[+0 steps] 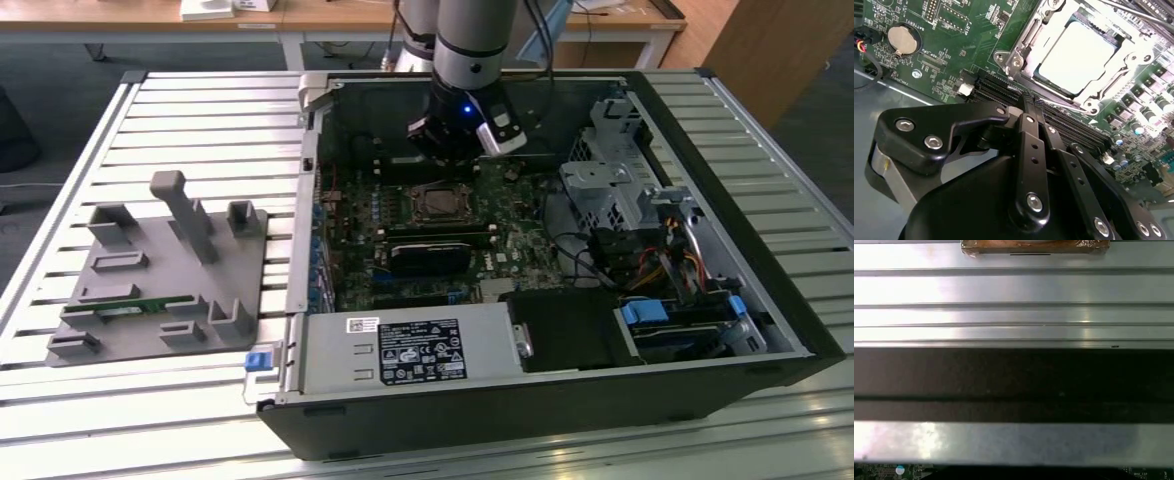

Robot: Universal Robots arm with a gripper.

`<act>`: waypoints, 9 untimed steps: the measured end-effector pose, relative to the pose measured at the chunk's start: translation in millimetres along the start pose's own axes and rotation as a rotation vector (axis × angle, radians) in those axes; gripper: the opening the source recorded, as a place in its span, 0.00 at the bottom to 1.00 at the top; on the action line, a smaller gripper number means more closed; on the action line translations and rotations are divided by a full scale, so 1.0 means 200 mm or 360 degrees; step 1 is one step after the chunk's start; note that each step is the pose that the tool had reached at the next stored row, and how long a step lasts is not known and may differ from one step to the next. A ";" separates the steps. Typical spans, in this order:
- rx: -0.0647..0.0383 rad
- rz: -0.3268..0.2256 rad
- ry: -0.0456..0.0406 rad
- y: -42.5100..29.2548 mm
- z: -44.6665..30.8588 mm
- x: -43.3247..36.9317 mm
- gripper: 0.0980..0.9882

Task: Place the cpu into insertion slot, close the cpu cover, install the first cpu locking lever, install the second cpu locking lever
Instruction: 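Install the first cpu locking lever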

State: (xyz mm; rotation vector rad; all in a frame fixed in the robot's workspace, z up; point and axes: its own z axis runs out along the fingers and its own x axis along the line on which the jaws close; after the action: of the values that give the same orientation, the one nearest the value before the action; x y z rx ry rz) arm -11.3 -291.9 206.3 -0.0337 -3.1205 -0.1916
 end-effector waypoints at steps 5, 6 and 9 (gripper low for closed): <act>0.0003 0.0000 0.0000 -0.002 0.018 -0.002 0.01; 0.0003 0.0000 0.0000 -0.003 0.021 -0.002 0.01; 0.0005 0.0000 0.0000 -0.003 0.028 -0.003 0.01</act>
State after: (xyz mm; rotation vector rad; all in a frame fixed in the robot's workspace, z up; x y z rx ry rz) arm -10.9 -291.9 200.6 -0.0336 -3.1208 -0.1863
